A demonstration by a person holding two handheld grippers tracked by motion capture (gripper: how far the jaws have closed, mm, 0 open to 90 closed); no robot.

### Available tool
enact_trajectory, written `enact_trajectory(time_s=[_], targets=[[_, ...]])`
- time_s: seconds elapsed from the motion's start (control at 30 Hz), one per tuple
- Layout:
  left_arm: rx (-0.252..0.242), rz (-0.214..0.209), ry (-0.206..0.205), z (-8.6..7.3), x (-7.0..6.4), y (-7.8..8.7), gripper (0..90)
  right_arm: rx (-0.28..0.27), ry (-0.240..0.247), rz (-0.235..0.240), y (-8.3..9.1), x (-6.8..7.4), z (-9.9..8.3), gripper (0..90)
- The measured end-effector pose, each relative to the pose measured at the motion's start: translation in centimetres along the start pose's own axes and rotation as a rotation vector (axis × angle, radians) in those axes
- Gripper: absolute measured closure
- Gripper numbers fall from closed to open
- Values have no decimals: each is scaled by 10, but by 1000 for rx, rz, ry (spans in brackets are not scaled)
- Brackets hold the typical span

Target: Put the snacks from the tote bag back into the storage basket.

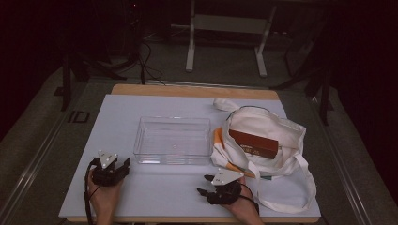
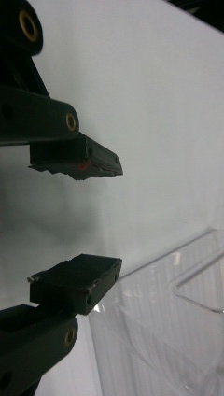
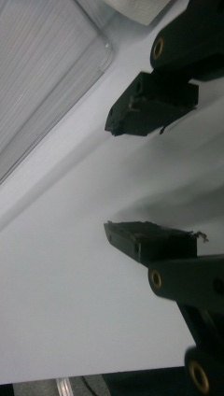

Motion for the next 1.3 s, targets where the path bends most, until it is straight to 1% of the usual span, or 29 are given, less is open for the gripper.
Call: enact_trajectory(time_s=[0.07, 0.13, 0.2, 0.23, 0.3, 0.33, 0.37, 0.4, 0.47, 0.53, 0.57, 0.6, 0.77, 0.8, 0.87, 0.9, 0.93, 1.07, 1.13, 1.2, 1.3], targets=[[-23, -10, -22, 1, -2, 2, 529, -7, -4, 16, 1, 1, 0, 492], [-37, -1, -25, 1, -2, 3, 551, -8, -11, 22, 1, 0, 0, 493], [-37, -3, -24, 1, -2, 3, 553, -8, -15, 22, 1, -1, 0, 493], [-31, -6, -20, 1, -2, 2, 552, -16, -26, 22, 2, -2, 1, 492], [-31, -7, -17, 1, -1, 2, 554, -16, -36, 23, 2, -2, 1, 492], [-31, -7, -17, 1, -1, 2, 554, -12, -48, 27, 1, -3, 0, 492], [-29, -14, -8, 0, -1, 2, 554, -12, -48, 27, 1, -3, 0, 492], [-30, -13, -2, 0, 0, 2, 558, 0, -42, 24, 0, -2, 0, 493], [-31, -14, -1, 0, 0, 2, 558, 15, -25, 8, -1, -2, -1, 510], [-33, -12, -1, 0, 0, 2, 558, 24, -25, 4, -2, -2, -1, 514], [-33, -13, 0, 0, 0, 2, 558, 30, -14, 8, -2, -1, -1, 514], [-27, -19, 4, 0, 0, 2, 556, 33, 6, 8, -3, 1, -1, 515], [-30, -22, 13, 0, 1, 2, 550, 27, 0, 18, -1, 2, -1, 522], [-29, -24, 15, 0, 1, 2, 545, 25, -11, 28, -1, 2, -1, 594], [-31, -25, 14, 0, 1, 2, 543, 23, -17, 35, -1, 2, 0, 599], [-33, -26, 14, 0, 1, 2, 542, 14, -28, 48, 0, 3, 1, 598], [-32, -27, 14, 0, 1, 2, 541, 8, -31, 50, 0, 4, 2, 596], [-33, -28, 15, 0, 1, 2, 539, 11, -12, 56, 0, 8, 4, 591], [-30, -29, 18, 0, 1, 2, 537, 11, -15, 55, 0, 8, 4, 591], [-31, -33, 23, 0, 1, 2, 537, 20, 2, 50, 2, 9, 5, 584], [-33, -34, 26, 0, 2, 2, 537, 24, 0, 51, 3, 10, 5, 584]])
Point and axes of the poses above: each handheld gripper's, and its own axes: y roughly backward along the jaws, z roughly out of its top, x roughly to its left, the point moved 8 cm from there along -y, roughly forward along the jaws, and after that the axes turned 4 degrees about -z, right-handed, at the moved point
